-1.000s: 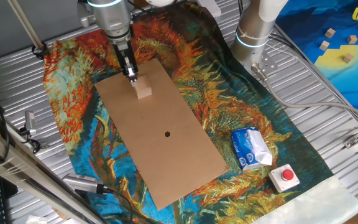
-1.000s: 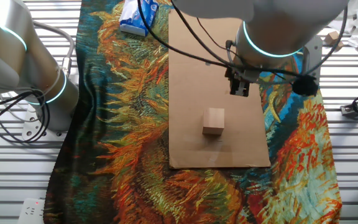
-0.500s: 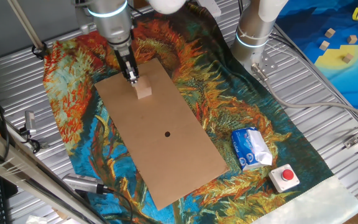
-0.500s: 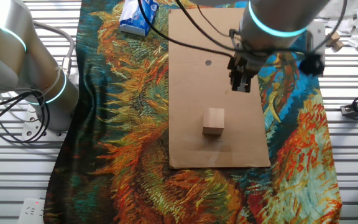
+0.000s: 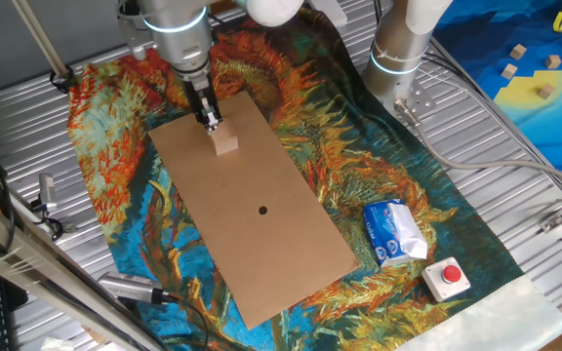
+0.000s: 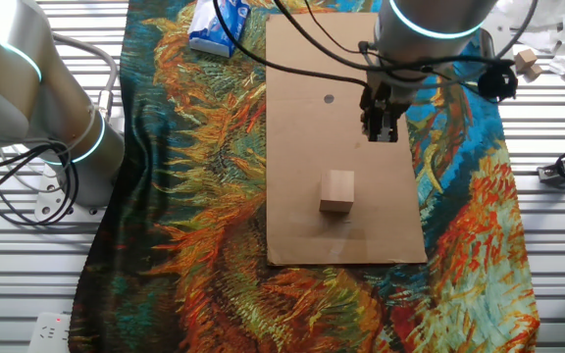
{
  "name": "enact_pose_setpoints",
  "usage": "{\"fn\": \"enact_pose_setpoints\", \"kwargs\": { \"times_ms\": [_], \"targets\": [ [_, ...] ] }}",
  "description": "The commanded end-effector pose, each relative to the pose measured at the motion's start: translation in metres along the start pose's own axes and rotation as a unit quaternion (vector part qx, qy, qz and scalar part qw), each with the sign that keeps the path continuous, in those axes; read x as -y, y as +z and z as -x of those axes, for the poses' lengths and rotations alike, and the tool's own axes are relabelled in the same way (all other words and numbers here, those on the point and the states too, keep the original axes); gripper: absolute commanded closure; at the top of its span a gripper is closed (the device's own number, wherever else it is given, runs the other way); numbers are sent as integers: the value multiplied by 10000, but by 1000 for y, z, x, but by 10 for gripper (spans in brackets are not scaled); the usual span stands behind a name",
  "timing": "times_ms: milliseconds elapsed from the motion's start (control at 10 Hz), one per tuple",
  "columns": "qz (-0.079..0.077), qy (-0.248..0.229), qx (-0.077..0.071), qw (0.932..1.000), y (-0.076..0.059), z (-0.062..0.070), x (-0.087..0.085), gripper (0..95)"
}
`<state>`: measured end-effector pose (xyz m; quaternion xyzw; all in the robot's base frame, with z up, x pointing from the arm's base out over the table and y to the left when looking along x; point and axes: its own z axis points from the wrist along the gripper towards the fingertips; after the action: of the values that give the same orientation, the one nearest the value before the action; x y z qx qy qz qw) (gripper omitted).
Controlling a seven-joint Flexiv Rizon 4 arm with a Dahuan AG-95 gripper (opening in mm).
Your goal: Use the gripper to push the small block from left to right
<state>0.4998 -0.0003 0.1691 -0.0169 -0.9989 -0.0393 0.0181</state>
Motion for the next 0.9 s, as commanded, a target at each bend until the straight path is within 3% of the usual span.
{"fn": "enact_pose_setpoints", "kwargs": {
  "times_ms": [100, 400, 600, 700, 900],
  "targets": [
    [3, -12, -62, 10000, 3, 0, 2, 950],
    [-98, -226, -18, 9997, 6, -4, 20, 950],
    [-113, -334, -95, 9993, -1, -2, 41, 950],
    [-118, -407, -169, 9990, -2, -1, 64, 950],
    [-99, -500, -151, 9986, 6, -7, 90, 950]
  ]
}}
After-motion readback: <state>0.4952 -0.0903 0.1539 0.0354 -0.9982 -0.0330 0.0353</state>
